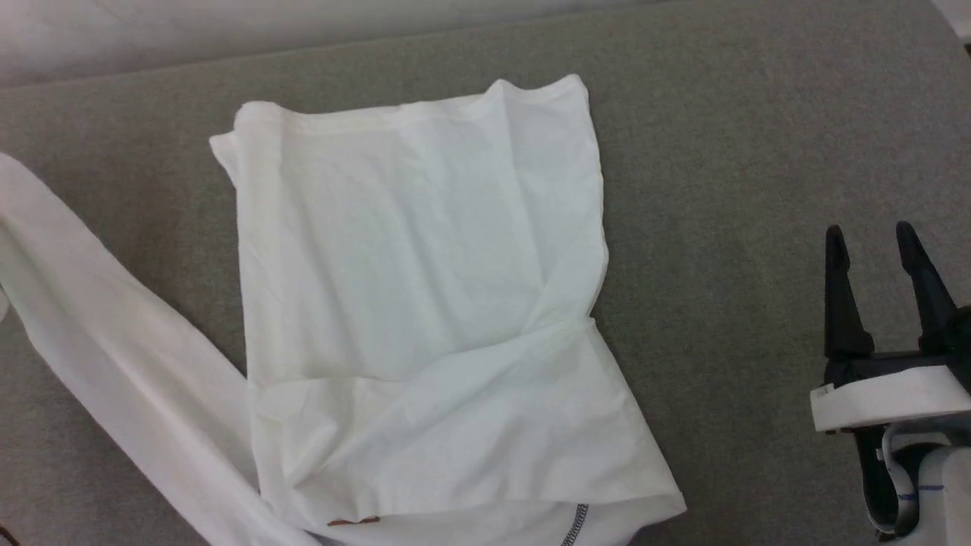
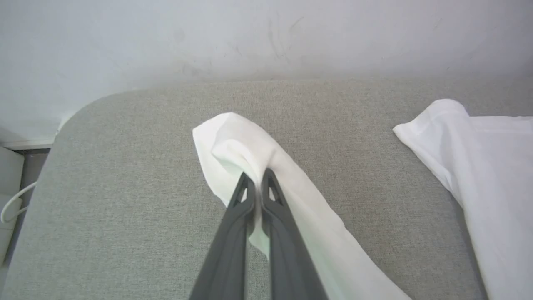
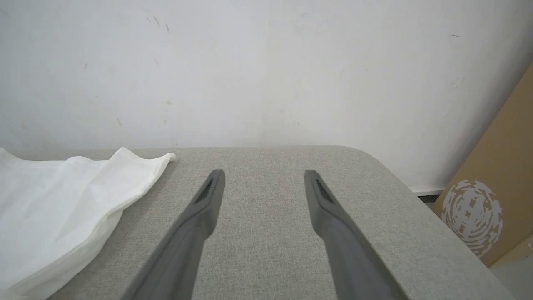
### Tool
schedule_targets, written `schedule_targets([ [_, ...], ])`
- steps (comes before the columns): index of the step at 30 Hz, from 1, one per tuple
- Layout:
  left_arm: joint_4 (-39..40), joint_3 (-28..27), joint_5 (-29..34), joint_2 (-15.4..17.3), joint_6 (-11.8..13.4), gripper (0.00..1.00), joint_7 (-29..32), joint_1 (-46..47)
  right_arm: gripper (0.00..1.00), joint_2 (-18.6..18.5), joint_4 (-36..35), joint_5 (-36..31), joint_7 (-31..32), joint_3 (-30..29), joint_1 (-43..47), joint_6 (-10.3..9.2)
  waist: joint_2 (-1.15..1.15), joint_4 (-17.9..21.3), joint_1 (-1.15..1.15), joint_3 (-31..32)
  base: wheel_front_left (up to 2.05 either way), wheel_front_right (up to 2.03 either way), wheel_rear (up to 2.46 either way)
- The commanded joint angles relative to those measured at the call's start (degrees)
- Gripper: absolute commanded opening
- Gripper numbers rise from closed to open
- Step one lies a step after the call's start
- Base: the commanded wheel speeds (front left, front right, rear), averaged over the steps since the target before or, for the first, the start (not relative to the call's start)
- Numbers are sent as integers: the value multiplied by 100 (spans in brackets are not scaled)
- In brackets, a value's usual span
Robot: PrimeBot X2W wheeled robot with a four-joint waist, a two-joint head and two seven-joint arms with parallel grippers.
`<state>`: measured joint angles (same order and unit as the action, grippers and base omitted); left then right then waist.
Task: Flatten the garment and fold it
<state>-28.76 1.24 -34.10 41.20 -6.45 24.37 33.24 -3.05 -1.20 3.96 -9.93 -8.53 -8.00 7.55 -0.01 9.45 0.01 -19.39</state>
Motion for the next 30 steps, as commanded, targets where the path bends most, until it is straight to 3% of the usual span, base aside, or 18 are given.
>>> schedule_targets([
  [1, 131, -58, 36, -49, 43, 0, -162, -119, 100, 17, -6, -32, 32, -27, 81, -6, 1, -381, -1, 561, 0, 0, 0],
  [10, 1868, -208, 24, -490, 514, 0, -772, -872, 100, 17, -90, -27, 242, -122, 468, -6, 1, -881, -1, 1292, 0, 0, 0],
  [19, 3703, 664, 325, -1464, 1127, 0, -596, -1552, 100, 17, -119, 23, 401, -74, 754, -6, 1, -1059, -1, 1703, 0, 0, 0],
  [23, 3915, 1318, 545, -2053, 1329, 0, -573, -1592, 100, 17, -184, 38, 454, 8, 772, -6, 1, -965, -1, 1688, 0, 0, 0],
  [30, 3318, 2445, 1097, -2958, 1494, 0, -712, -1381, 100, 17, -241, 82, 504, 104, 708, -6, 1, -533, -1, 1404, 0, 0, 0],
])
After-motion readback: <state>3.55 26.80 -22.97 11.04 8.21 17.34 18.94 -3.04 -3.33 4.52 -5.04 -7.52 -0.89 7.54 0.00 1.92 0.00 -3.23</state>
